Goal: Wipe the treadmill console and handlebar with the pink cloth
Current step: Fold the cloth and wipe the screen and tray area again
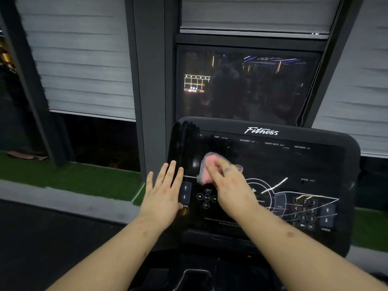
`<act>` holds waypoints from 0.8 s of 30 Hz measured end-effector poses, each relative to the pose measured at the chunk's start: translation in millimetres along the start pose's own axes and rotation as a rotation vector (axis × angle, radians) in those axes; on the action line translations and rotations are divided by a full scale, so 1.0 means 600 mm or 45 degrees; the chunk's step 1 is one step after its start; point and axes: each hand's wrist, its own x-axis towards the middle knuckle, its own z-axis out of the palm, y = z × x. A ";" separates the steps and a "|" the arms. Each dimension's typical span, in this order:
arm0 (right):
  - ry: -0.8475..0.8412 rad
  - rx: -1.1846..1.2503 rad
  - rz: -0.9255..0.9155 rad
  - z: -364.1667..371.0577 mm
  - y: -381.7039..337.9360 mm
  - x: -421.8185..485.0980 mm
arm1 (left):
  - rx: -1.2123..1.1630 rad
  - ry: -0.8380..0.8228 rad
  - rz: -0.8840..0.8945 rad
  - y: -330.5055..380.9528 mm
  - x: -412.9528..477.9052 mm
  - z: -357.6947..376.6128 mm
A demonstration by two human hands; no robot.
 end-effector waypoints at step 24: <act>0.009 -0.070 0.049 -0.019 0.040 -0.011 | 0.048 0.047 0.020 0.038 0.018 -0.037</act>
